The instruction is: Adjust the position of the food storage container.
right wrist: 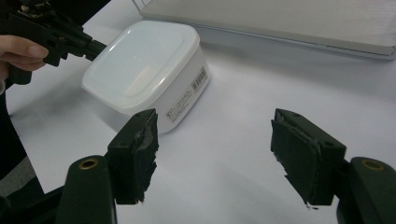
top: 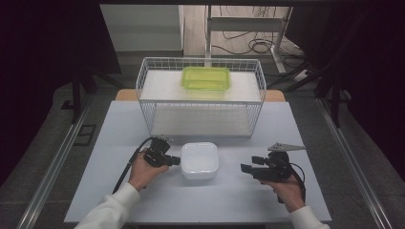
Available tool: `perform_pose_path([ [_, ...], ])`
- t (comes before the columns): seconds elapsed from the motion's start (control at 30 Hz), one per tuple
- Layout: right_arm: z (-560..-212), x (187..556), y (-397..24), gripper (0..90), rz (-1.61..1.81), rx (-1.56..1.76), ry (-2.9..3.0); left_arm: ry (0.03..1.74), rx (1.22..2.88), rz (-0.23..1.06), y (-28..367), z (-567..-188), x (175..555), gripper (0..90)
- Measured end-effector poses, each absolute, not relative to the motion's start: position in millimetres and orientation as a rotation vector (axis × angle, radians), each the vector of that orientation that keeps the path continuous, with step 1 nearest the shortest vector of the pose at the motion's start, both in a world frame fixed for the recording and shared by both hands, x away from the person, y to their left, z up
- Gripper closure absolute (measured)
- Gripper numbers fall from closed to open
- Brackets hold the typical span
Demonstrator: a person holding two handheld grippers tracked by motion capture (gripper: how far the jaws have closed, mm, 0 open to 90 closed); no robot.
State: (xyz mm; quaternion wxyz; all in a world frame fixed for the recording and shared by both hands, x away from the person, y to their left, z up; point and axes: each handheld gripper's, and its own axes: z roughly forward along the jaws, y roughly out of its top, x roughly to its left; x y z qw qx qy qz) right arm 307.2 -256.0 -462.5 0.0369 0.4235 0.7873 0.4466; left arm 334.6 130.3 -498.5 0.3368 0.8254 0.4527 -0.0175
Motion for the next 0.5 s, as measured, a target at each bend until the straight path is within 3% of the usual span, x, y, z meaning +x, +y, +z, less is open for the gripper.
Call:
perform_pose_path([
  [0.43, -462.3, 306.9, -256.8, 31.4, 1.373, 1.301, 2.414, 1.203, 2.05, 0.017, 159.3, -486.8, 318.1, 88.8],
  [0.5, -463.0, 306.7, -255.4, 31.3, 1.368, 1.299, 2.419, 1.2, 2.0, 0.04, 165.0, -477.8, 311.6, 82.2],
])
